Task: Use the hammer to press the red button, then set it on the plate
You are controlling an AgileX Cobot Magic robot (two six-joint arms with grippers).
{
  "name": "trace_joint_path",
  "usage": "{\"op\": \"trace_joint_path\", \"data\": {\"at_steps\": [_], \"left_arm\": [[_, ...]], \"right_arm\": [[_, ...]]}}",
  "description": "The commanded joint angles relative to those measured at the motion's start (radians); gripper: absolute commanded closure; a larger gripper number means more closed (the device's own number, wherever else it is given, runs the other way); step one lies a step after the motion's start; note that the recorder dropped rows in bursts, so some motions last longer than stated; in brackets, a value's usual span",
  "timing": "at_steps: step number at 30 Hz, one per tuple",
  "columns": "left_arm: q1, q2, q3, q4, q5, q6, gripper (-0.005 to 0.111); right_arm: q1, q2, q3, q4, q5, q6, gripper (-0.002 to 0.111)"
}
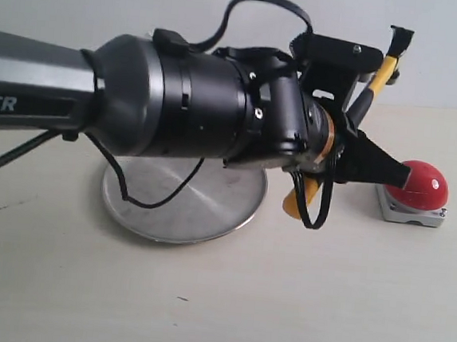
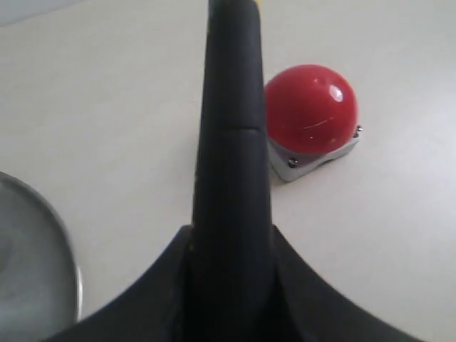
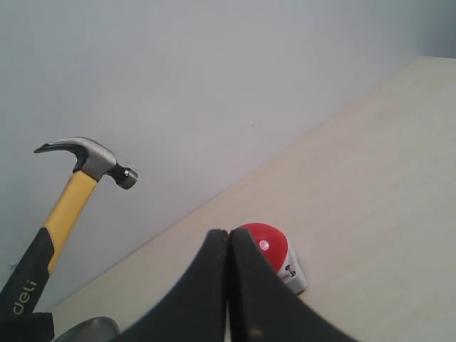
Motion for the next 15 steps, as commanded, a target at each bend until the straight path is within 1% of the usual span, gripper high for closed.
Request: {"op": "trace_joint_path", "data": {"at_steps": [1, 2, 5, 11, 15], "left_arm": [[-0.056, -0.023, 0.016, 0.191, -0.112, -0.156, 0.107], [-0.076, -0.022, 0.038, 0.227, -0.112, -0.203, 0.107], [-0.105, -0.013, 0.067, 0.282, -0.121, -0.276, 0.107], [-0.109, 0.061, 0.07, 0.272, -0.139, -0.31, 0.107], [-0.109, 0.078, 0.07, 0.272, -0.162, -0.31, 0.107]], "right_arm": [[0.003, -0.004, 0.005, -0.011, 0.006, -0.002, 0.108], [0.003, -0.004, 0.005, -0.011, 0.006, -0.002, 0.108], [0.003, -0.004, 0.005, -0.011, 0.006, -0.002, 0.108], [0.003, -0.004, 0.005, -0.011, 0.006, -0.002, 0.108], [0.003, -0.004, 0.005, -0.011, 0.006, -0.002, 0.108]]}}
